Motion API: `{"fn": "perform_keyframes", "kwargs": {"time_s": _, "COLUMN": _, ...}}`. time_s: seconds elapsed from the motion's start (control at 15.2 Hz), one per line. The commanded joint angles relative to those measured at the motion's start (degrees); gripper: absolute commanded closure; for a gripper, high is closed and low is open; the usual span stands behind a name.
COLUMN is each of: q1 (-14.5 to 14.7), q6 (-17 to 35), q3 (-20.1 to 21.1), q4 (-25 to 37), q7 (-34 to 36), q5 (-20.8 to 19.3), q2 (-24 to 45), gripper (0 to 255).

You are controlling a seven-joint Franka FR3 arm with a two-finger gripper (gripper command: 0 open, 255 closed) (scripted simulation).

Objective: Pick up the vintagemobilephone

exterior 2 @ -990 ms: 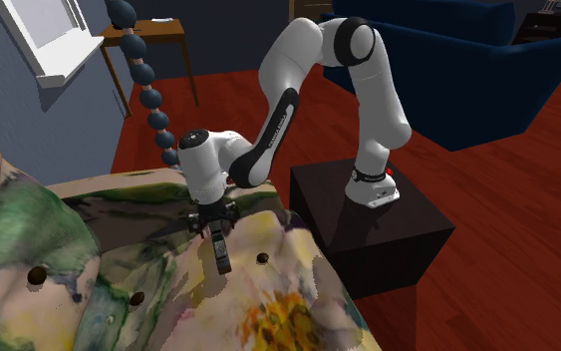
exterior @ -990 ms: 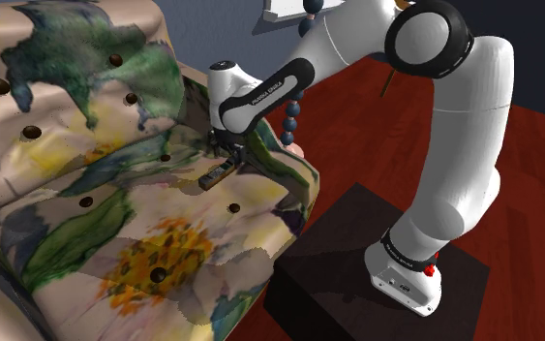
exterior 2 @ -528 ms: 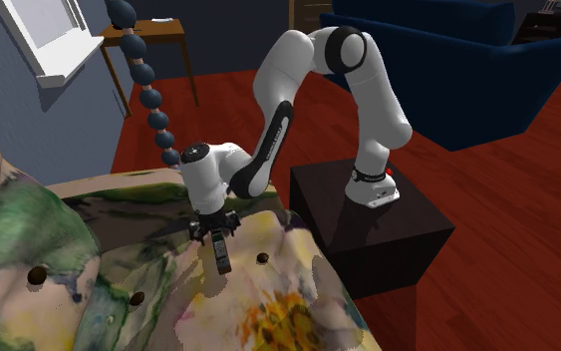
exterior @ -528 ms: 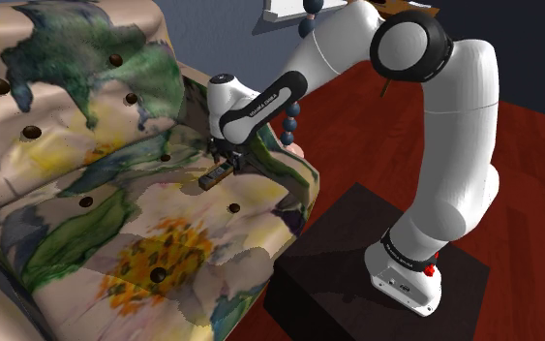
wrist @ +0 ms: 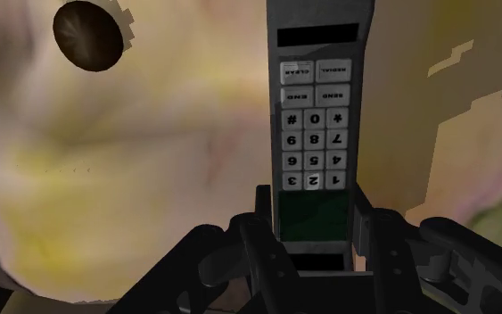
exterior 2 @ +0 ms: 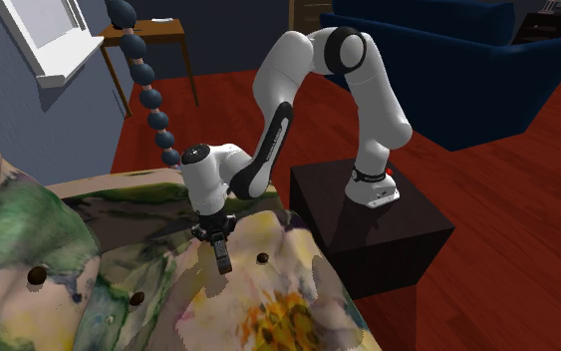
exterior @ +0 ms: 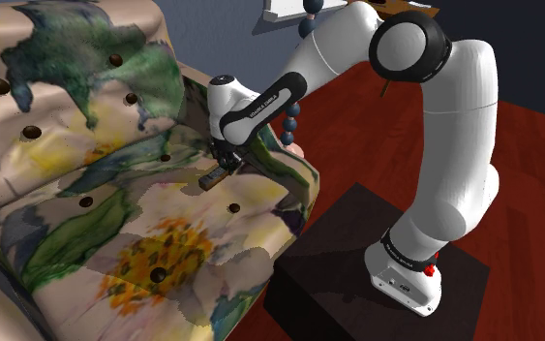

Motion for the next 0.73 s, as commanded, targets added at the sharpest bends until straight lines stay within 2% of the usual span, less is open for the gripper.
{"fn": "perform_keyframes", "kwargs": {"time_s": 0.0, "q1": 0.0, "q6": 0.02, "q3": -0.01, "q4": -0.01, "q7": -0.01, "q5": -0.01, "q2": 0.03, "gripper": 255}}
{"fn": "perform_keyframes", "kwargs": {"time_s": 0.66, "q1": -1.25, "q6": -4.24, "q3": 1.73, "q4": 0.1, "q7": -1.65, "q5": 2.43, "q2": -4.35, "gripper": 255}}
